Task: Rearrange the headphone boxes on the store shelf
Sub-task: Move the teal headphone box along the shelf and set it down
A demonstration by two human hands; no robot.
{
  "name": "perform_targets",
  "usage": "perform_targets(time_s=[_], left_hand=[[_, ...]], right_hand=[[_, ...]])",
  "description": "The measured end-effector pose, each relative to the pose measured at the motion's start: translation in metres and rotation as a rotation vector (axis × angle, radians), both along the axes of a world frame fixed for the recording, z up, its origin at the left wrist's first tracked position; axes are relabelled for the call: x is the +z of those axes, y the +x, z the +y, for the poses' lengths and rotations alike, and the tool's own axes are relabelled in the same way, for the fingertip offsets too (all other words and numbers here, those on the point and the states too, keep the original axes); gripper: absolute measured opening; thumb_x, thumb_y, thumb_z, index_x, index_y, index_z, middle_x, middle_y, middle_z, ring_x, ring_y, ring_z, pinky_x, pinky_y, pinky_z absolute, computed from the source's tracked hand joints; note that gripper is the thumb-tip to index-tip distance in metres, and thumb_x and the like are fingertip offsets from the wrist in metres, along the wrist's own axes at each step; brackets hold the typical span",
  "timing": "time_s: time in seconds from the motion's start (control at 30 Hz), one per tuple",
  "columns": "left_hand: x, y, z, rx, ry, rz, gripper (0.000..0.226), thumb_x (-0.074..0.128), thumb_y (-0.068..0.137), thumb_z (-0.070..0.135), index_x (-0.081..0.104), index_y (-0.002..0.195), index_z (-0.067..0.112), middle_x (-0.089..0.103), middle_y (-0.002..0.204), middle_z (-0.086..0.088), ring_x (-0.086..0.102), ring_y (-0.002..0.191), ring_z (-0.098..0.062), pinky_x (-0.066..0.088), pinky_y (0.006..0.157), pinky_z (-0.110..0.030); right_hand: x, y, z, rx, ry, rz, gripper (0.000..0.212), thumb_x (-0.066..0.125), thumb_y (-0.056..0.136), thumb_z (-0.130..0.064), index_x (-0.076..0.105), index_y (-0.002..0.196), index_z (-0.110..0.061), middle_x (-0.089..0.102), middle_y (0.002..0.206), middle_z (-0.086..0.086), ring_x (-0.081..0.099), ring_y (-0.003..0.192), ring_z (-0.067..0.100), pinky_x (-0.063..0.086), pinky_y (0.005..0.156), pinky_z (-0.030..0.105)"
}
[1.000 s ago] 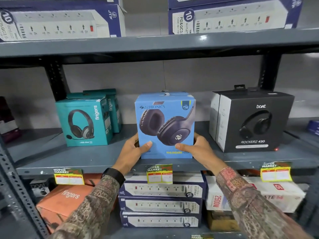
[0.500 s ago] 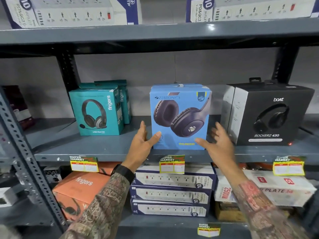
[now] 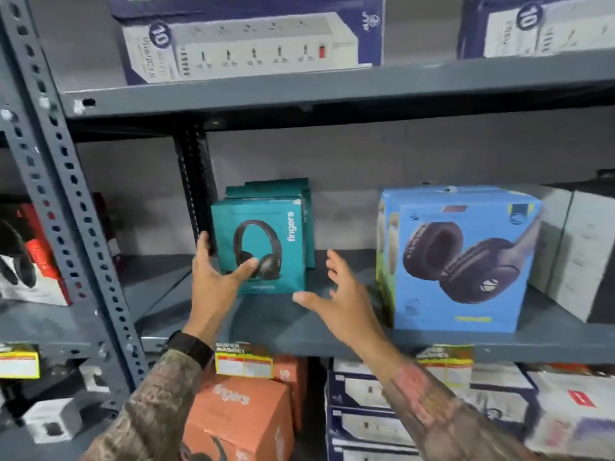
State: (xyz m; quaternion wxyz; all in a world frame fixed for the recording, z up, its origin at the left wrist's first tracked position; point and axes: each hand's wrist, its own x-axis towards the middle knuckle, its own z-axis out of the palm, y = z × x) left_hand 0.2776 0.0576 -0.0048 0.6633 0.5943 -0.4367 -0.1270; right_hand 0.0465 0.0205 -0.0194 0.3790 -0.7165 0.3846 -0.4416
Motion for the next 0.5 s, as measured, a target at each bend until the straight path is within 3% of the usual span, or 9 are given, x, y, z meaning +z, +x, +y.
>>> perform_targets(time_s=[0.07,0.1,0.17,0.2,0.27,0.33,0.5], left_hand=[[0.003,0.040,-0.023,-0.148,0.120,0.075,0.142,0.105,0.062,0.045,0.019,0.172,0.025,0.055,0.167,0.000,0.055,0.152,-0.022,0.044,0.127,-0.050],[0.005,0.054,-0.032,-0.227,0.167,0.102,0.139,0.106,0.063,0.038,0.020,0.171,0.023,0.059,0.163,-0.004,0.061,0.146,-0.024,0.048,0.124,-0.050],[0.007,0.066,-0.045,-0.348,0.212,0.111,0.095,0.095,0.081,0.006,0.040,0.158,0.016,0.068,0.151,-0.011,0.076,0.122,-0.016,0.061,0.109,-0.040],[0.005,0.071,-0.053,-0.412,0.222,0.094,0.076,0.088,0.083,-0.006,0.052,0.145,0.021,0.072,0.145,-0.012,0.080,0.113,-0.013,0.066,0.099,-0.032],[0.001,0.075,-0.069,-0.527,0.235,0.083,0.068,0.089,0.078,-0.008,0.063,0.133,0.023,0.078,0.136,-0.010,0.078,0.122,-0.024,0.067,0.092,-0.027],[-0.003,0.078,-0.085,-0.583,0.237,0.127,0.075,0.091,0.076,-0.004,0.062,0.144,0.011,0.077,0.139,-0.016,0.071,0.134,-0.038,0.067,0.096,-0.031],[-0.012,0.082,-0.116,-0.568,0.220,0.163,0.078,0.089,0.081,-0.003,0.057,0.151,0.002,0.075,0.141,-0.019,0.069,0.135,-0.041,0.067,0.096,-0.031]], right_hand=[[0.013,0.024,-0.030,0.017,0.102,0.049,0.130,0.093,0.073,-0.046,0.011,0.171,-0.024,0.026,0.176,0.001,0.029,0.161,0.023,0.032,0.128,0.046],[0.018,0.036,-0.045,0.044,0.167,0.072,0.138,0.095,0.072,-0.046,0.002,0.171,-0.023,0.023,0.178,0.001,0.026,0.162,0.025,0.030,0.128,0.045],[0.021,0.052,-0.073,0.107,0.262,0.073,0.152,0.099,0.065,-0.044,-0.009,0.170,-0.022,0.030,0.175,0.002,0.035,0.159,0.025,0.037,0.125,0.044],[0.020,0.059,-0.086,0.127,0.287,0.061,0.155,0.101,0.062,-0.041,-0.008,0.170,-0.021,0.040,0.171,0.003,0.046,0.152,0.023,0.045,0.120,0.040],[0.016,0.069,-0.110,0.154,0.302,0.011,0.136,0.101,0.065,-0.026,0.012,0.167,-0.015,0.064,0.149,0.002,0.067,0.128,0.016,0.060,0.094,0.024],[0.015,0.075,-0.125,0.171,0.297,-0.040,0.107,0.097,0.072,-0.013,0.033,0.157,-0.011,0.073,0.135,0.002,0.075,0.108,0.007,0.061,0.074,0.015],[0.013,0.082,-0.140,0.153,0.278,-0.103,0.053,0.084,0.087,-0.003,0.064,0.135,-0.012,0.081,0.120,0.005,0.081,0.085,0.003,0.062,0.071,0.018]])
